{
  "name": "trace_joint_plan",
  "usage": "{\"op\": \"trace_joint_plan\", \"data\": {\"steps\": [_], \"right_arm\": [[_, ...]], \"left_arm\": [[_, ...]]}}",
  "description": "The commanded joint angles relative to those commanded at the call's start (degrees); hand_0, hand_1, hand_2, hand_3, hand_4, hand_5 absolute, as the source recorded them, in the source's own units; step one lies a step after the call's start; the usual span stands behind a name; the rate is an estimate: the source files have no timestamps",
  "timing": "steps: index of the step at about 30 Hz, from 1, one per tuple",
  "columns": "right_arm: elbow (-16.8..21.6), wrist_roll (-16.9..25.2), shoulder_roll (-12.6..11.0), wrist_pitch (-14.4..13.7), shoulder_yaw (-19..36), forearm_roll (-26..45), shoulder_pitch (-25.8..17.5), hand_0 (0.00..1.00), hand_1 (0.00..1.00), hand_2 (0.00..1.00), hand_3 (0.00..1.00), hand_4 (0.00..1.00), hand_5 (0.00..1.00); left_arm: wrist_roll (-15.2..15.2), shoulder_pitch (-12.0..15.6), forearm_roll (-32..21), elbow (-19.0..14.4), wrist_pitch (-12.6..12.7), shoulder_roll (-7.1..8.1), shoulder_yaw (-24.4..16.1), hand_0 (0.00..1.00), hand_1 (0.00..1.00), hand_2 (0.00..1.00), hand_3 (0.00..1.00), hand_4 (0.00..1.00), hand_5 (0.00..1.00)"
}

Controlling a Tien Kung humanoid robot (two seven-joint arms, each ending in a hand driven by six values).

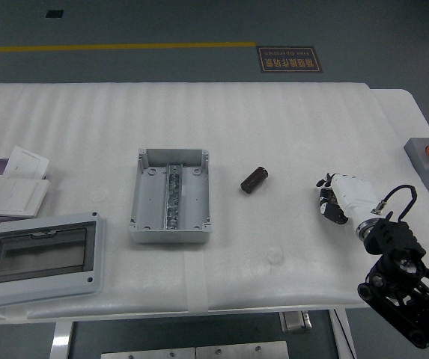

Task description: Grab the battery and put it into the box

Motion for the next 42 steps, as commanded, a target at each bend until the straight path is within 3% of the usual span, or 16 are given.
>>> {"op": "trace_joint_plan", "data": {"steps": [7, 14, 20, 28, 33, 34, 35, 42], "right_arm": [[0.49, 0.51, -0.08, -0.32, -0.12, 0.10, 0.03, 0.388, 0.656, 0.697, 0.682, 0.070, 0.002], [4.48, 2.11, -0.70, -1.26, -0.03, 3.53, 0.67, 0.376, 0.650, 0.685, 0.657, 0.027, 0.002], [9.87, 6.50, -0.53, -4.89, -2.48, 11.31, 3.79, 0.374, 0.650, 0.685, 0.658, 0.049, 0.002], [13.14, 15.15, 2.62, -9.54, -9.12, 24.74, 9.95, 0.378, 0.651, 0.687, 0.664, 0.042, 0.002], [14.16, 20.48, 4.01, -8.35, -14.67, 34.74, 14.41, 0.378, 0.651, 0.687, 0.664, 0.042, 0.002], [14.14, 21.20, 4.20, -8.10, -15.67, 36.54, 15.13, 0.462, 0.655, 0.685, 0.683, 0.063, 0.002], [14.00, 21.89, 4.43, -7.78, -16.80, 38.54, 15.95, 0.462, 0.655, 0.685, 0.683, 0.063, 0.002], [11.57, 22.07, 5.91, -3.69, -22.14, 46.98, 20.59, 0.514, 0.656, 0.686, 0.692, 0.068, 0.002]], "left_arm": [[-0.40, 0.01, 0.14, 0.05, 0.06, -0.02, 0.04, 0.658, 0.682, 0.602, 0.613, 0.667, 0.563], [-0.63, -0.03, 0.33, 0.07, 0.21, -0.03, -0.09, 0.658, 0.682, 0.603, 0.614, 0.668, 0.569], [-0.18, -0.01, 1.54, 0.04, 0.18, -0.01, -1.31, 0.658, 0.682, 0.603, 0.611, 0.667, 0.573], [0.51, 0.01, 3.15, -0.07, 0.24, 0.08, -2.70, 0.659, 0.683, 0.602, 0.611, 0.667, 0.576], [0.70, -0.01, 4.09, -0.14, 0.32, 0.20, -3.45, 0.659, 0.683, 0.602, 0.611, 0.667, 0.576], [0.71, -0.03, 4.20, -0.14, 0.34, 0.23, -3.54, 0.658, 0.682, 0.601, 0.610, 0.666, 0.576], [0.73, -0.06, 4.32, -0.15, 0.36, 0.25, -3.65, 0.658, 0.682, 0.601, 0.610, 0.666, 0.576], [0.56, -0.07, 4.70, -0.22, 0.55, 0.27, -3.81, 0.658, 0.682, 0.601, 0.606, 0.666, 0.575]]}}
